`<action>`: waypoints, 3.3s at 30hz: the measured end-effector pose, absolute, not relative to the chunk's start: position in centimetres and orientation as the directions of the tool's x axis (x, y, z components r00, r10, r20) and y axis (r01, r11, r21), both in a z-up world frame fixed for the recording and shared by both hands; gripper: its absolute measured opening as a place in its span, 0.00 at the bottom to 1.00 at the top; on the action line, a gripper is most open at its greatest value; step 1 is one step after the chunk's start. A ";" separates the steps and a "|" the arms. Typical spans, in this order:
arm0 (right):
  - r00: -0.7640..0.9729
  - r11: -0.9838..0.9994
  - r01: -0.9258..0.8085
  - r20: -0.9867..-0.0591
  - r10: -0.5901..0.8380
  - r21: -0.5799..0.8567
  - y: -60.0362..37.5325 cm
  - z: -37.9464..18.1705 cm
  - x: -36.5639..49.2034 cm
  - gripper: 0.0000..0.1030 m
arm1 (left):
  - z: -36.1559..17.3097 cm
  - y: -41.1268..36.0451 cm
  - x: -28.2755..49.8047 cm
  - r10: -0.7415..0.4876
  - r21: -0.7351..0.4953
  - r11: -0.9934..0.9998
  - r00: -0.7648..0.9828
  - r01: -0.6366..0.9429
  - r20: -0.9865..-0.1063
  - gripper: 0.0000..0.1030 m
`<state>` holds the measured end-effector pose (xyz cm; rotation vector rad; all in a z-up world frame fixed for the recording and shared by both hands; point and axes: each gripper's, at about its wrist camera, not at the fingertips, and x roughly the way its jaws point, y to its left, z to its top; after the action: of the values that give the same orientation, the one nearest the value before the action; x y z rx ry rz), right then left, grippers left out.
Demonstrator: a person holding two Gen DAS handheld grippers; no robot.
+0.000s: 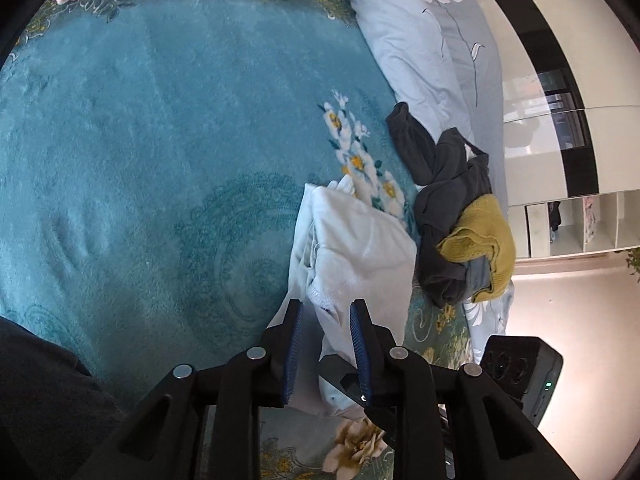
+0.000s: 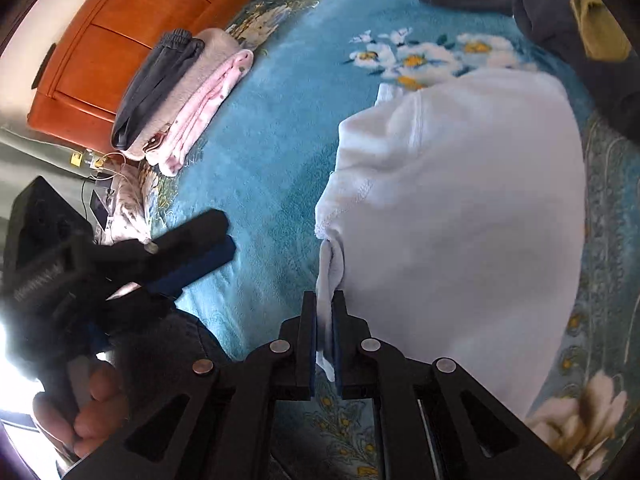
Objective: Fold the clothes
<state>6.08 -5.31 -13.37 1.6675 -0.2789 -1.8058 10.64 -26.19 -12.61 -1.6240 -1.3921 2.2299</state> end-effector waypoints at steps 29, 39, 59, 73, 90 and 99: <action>0.032 -0.772 -0.038 -0.772 -0.635 0.634 8.9 -18.5 8.7 0.47 | -17.7 -25.1 4.8 0.541 -0.662 -0.589 -0.383 0.464 -0.749 0.65; 0.057 -0.759 -0.074 -0.757 -0.651 0.647 9.7 -18.6 8.5 0.47 | -20.1 -25.8 2.0 0.662 -0.778 -0.482 -0.413 0.404 -0.625 0.63; 0.029 -0.774 -0.075 -0.775 -0.632 0.628 10.1 -17.7 7.7 0.47 | -18.1 -27.2 2.1 0.611 -0.815 -0.479 -0.542 0.327 -0.577 0.14; -0.031 -0.704 -0.067 -0.707 -0.706 0.707 4.0 -19.1 5.9 0.47 | -18.8 -34.8 7.9 0.352 -0.777 -0.241 -0.694 0.582 -0.628 0.09; -0.121 -0.827 0.026 -0.820 -0.560 0.561 10.9 -13.5 -4.3 0.07 | -18.6 -32.9 7.1 0.493 -0.795 -0.271 -0.631 0.543 -0.599 0.27; -0.096 -0.822 0.014 -0.818 -0.567 0.569 13.2 -15.5 -6.8 0.12 | -19.5 -28.7 4.8 0.585 -0.759 -0.423 -0.490 0.495 -0.646 0.53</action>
<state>-6.83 13.18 -15.51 1.7852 -0.6027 -1.9732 4.76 -28.68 -19.53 -1.5498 -1.6494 2.0823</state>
